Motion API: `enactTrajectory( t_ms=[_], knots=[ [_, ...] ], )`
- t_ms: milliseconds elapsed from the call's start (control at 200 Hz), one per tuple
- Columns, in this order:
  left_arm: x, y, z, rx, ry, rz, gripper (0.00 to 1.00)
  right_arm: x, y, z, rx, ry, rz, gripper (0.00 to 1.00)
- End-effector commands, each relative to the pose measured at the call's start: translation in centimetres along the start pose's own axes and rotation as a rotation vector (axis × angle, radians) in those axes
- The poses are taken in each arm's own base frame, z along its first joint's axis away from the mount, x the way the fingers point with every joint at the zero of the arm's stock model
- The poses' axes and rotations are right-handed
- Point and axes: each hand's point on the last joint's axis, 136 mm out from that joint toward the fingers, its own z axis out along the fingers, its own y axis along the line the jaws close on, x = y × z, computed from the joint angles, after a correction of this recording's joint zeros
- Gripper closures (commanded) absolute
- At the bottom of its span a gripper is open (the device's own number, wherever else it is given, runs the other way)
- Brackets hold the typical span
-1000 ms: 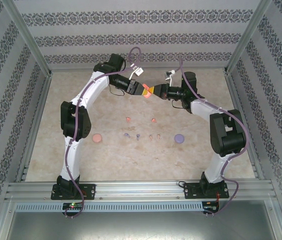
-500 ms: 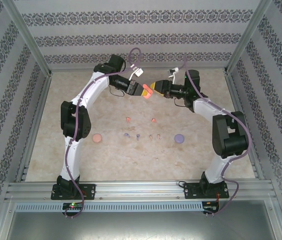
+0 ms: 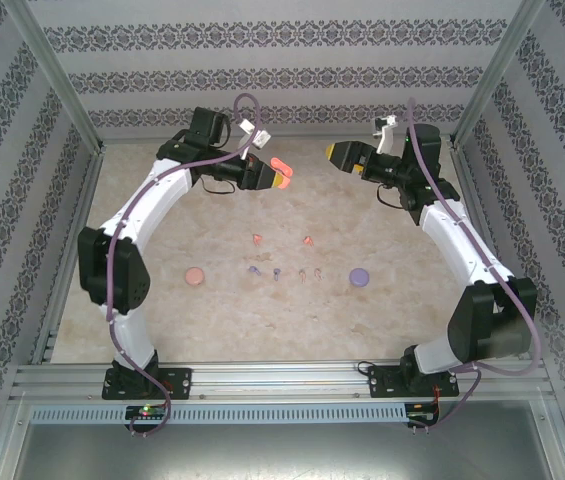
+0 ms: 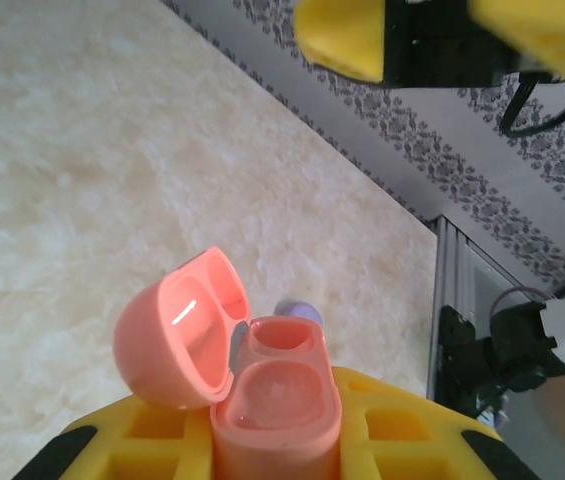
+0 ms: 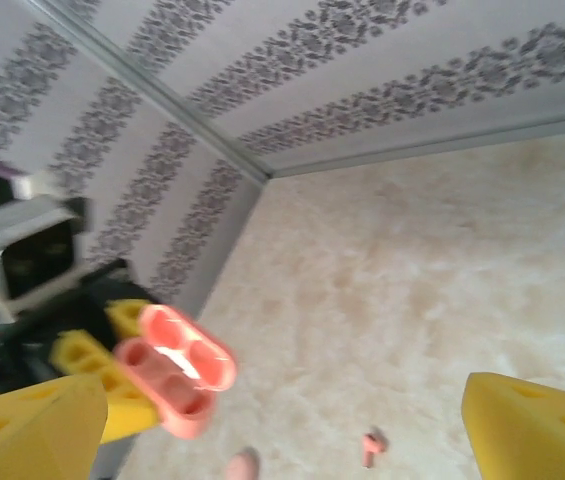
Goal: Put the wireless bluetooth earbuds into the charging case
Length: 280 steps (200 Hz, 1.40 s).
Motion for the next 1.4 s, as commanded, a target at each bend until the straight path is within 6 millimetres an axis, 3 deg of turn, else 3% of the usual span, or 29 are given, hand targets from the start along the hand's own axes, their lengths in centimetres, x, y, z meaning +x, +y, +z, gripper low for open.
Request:
enactTrajectory(
  t_ms=[0,260,465,624,744,919,1174,1394],
  knots=[
    [-2.4,0.1,-1.7,-0.103,-0.118,0.083,1.00,0.7,-1.0,-1.6,0.238,0.023,-0.123,0.07],
    [-2.8,0.0,-4.1,-0.254,-0.238,0.135,1.00,2.1,-4.1,-3.2,0.545,0.035,-0.133,0.02],
    [-2.3,0.3,-5.8,-0.363,-0.400,0.278,1.00,4.9,-6.3,-2.5,0.719,0.100,-0.111,0.02],
    [-1.5,0.2,-8.2,-0.482,-0.548,0.362,1.00,7.7,-7.4,-0.3,0.719,0.146,-0.026,0.03],
    [-0.5,0.3,-8.3,-0.501,-0.533,0.358,1.00,9.8,-7.5,2.0,0.700,0.189,0.015,0.08],
    [0.4,2.9,-9.9,-0.659,-0.570,0.280,1.00,13.0,-7.3,5.7,0.707,0.264,0.041,0.14],
    [-0.4,3.7,-13.5,-0.805,-0.758,0.227,1.00,17.4,-6.4,11.3,0.726,0.370,0.035,0.20],
    [-0.9,3.4,-16.7,-0.877,-0.906,0.169,1.00,20.3,-6.0,14.7,0.781,0.431,-0.005,0.24]
  ],
)
